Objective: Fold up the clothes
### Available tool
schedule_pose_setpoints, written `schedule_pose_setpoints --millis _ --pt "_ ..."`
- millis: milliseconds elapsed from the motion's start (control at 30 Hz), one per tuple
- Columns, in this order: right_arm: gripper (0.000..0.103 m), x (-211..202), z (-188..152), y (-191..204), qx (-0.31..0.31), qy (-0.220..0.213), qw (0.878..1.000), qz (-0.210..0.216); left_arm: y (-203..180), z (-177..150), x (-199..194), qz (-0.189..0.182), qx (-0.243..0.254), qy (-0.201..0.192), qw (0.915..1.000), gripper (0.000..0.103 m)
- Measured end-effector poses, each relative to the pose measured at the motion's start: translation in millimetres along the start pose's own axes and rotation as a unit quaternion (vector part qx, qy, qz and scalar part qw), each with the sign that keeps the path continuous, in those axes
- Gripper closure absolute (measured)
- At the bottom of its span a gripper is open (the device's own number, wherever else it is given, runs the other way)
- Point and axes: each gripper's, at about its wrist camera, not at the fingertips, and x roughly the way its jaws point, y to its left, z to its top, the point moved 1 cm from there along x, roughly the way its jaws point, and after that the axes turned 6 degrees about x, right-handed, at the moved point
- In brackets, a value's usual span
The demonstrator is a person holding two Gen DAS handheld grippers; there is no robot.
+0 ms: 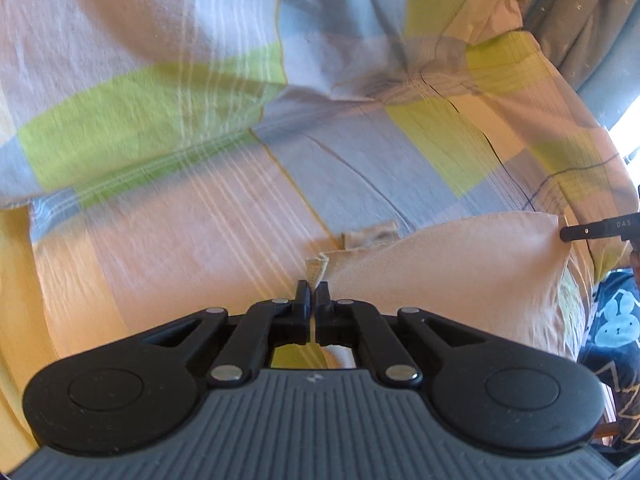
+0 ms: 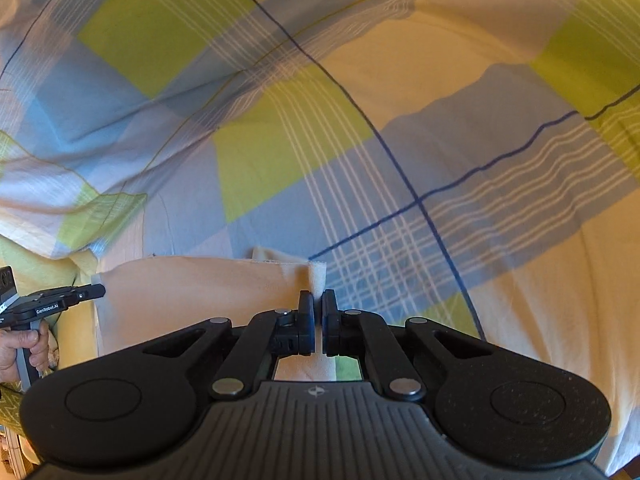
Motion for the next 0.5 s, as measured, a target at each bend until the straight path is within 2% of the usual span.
schedule_pose_setpoints --millis 100,500 --pt "0.100 12 5 -4 0.000 0.003 1.000 -0.010 -1 8 14 0.004 0.016 0.012 0.9998 0.103" --pt "0.100 35 11 -11 -0.002 0.013 0.999 -0.030 7 6 37 0.012 0.004 0.022 0.9997 0.103"
